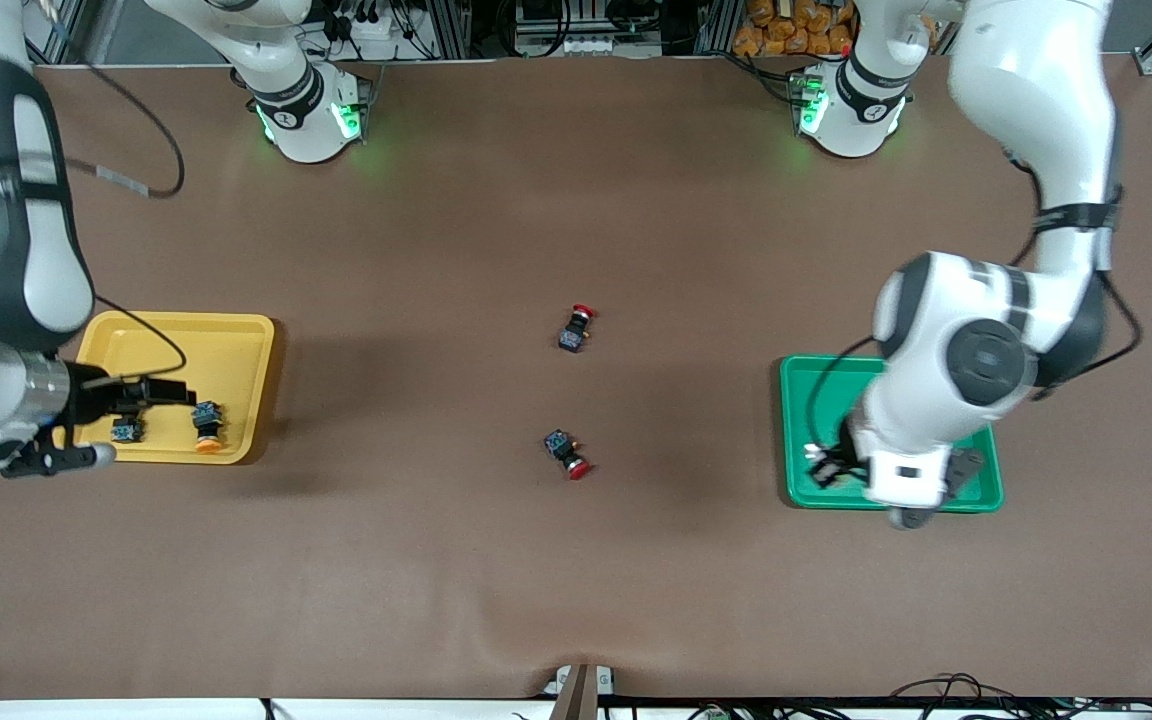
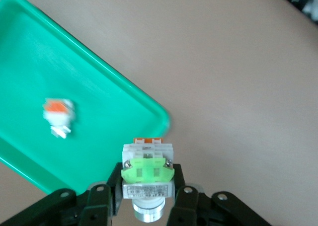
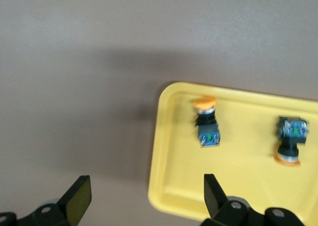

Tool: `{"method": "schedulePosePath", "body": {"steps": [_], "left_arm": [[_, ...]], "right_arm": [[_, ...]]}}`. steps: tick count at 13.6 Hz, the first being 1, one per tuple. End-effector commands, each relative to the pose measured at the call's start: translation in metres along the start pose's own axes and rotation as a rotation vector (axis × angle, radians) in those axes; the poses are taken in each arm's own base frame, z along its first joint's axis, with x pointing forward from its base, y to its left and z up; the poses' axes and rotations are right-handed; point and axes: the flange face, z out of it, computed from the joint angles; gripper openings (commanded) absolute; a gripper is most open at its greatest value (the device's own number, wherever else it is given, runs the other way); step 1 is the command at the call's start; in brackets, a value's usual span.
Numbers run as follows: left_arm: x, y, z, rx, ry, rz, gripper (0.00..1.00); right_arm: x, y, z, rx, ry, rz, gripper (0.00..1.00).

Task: Place green and yellow buttons in trays
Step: 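Carry the green switch to the green tray while the right gripper places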

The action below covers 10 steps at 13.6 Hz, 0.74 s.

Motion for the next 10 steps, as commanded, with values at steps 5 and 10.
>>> {"method": "schedulePosePath", "body": {"steps": [5, 10], "left_arm": [[0.044, -0.105, 0.036, 0.072, -0.086, 0.209, 0.00], [0.055, -0.164, 0.072, 0.072, -0.126, 0.284, 0.00]], "right_arm": [[-0.097, -0.055, -0.108, -0.022, 0.009, 0.148, 1.00], [-0.120, -0.073, -0.184, -0.101, 0.053, 0.153, 1.00]]}}
